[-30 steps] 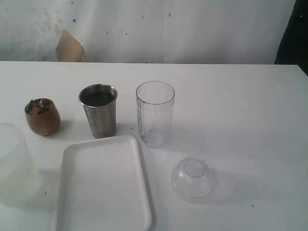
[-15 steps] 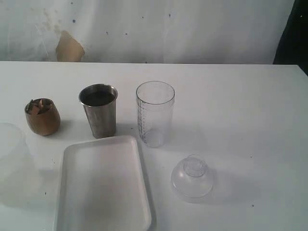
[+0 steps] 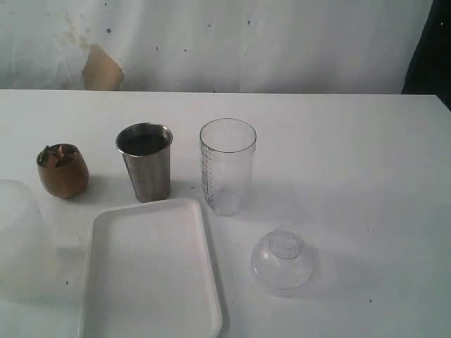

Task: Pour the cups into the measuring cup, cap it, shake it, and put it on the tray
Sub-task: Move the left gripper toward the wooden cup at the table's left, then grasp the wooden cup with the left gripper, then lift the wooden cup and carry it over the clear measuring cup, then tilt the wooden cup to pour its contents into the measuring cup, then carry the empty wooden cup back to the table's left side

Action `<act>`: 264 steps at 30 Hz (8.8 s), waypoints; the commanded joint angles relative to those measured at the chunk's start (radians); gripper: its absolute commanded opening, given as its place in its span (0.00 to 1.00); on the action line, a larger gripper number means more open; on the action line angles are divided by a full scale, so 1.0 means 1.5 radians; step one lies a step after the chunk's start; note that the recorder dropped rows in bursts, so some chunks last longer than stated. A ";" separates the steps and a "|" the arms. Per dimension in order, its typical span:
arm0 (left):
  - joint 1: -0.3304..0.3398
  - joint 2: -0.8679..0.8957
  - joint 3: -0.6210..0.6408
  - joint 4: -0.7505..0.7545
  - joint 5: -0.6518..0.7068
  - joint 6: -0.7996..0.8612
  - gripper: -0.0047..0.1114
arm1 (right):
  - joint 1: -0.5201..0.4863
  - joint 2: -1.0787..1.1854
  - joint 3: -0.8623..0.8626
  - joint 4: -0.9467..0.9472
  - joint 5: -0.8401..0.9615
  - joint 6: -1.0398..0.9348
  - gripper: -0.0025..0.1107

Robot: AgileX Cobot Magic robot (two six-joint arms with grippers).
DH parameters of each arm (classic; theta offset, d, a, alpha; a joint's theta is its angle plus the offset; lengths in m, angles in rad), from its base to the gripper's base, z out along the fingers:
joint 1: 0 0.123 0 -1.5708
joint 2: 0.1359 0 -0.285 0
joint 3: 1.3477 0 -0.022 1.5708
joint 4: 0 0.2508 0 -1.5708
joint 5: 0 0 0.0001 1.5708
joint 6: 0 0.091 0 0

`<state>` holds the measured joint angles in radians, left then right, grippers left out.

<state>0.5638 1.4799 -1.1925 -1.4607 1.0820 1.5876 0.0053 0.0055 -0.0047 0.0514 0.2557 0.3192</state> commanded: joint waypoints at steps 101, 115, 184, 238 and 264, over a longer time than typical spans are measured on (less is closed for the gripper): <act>-0.190 0.225 -0.006 -0.066 -0.377 -0.060 0.04 | -0.004 -0.004 0.003 0.000 -0.006 0.000 0.02; -0.462 0.061 -0.005 0.507 -0.546 -0.470 0.04 | -0.004 -0.004 0.003 0.001 -0.006 0.001 0.02; -0.962 0.276 -0.183 1.823 -0.162 -1.164 0.04 | -0.004 -0.004 0.003 0.001 -0.006 0.001 0.02; -1.034 0.332 -0.182 2.011 -0.008 -0.950 0.04 | -0.004 -0.004 0.003 0.000 -0.006 0.001 0.02; -1.043 0.272 -0.082 2.137 0.036 -1.226 0.04 | 0.004 -0.004 0.003 0.000 -0.006 -0.006 0.02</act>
<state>-1.0069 1.9482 -1.3152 1.7102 1.1088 -0.1413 0.0053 0.0055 -0.0047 0.0514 0.2557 0.3217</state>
